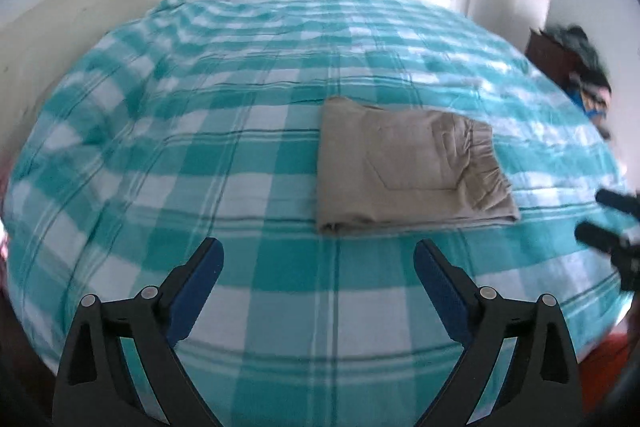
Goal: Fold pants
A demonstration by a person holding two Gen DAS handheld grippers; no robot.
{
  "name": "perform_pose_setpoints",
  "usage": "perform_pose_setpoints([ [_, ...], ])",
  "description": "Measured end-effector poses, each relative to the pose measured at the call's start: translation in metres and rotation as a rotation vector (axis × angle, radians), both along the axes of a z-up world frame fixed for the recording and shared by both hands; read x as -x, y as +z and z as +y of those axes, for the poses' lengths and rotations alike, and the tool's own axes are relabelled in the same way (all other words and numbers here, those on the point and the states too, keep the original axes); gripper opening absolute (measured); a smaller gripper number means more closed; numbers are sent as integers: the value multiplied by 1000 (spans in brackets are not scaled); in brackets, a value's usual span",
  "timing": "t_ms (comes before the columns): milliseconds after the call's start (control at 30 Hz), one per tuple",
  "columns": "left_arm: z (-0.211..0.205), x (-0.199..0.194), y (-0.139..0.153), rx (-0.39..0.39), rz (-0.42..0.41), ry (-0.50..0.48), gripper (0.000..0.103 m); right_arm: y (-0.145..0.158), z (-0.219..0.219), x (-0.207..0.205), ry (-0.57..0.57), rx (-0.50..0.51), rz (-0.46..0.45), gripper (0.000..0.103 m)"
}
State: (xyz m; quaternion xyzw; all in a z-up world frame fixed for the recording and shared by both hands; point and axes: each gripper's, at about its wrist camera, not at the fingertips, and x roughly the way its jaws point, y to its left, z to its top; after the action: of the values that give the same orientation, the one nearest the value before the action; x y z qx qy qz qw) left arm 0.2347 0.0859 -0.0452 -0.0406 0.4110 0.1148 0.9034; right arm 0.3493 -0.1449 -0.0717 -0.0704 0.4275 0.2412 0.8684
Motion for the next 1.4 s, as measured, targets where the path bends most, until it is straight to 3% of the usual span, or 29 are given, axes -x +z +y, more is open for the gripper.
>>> perform_pose_setpoints([
  [200, -18, 41, 16, -123, 21, 12, 97, 26, 10, 74, -24, -1, -55, 100],
  [367, -25, 71, 43, -154, -62, 15, 100, 41, 10, 103, -56, 0, -59, 100],
  [567, -26, 88, 65, -146, -105, 15, 100, 58, 10, 124, -76, 34, -72, 100],
  [633, -28, 90, 67, -144, -59, 11, 100, 64, 9, 130, -81, 34, -69, 100],
  [867, -27, 100, 63, -13, 97, 6, 102, 83, 8, 146, -88, 47, -31, 100],
  [1400, -56, 102, 65, -6, 147, -93, 102, 91, 8, 160, -108, 129, -27, 100],
])
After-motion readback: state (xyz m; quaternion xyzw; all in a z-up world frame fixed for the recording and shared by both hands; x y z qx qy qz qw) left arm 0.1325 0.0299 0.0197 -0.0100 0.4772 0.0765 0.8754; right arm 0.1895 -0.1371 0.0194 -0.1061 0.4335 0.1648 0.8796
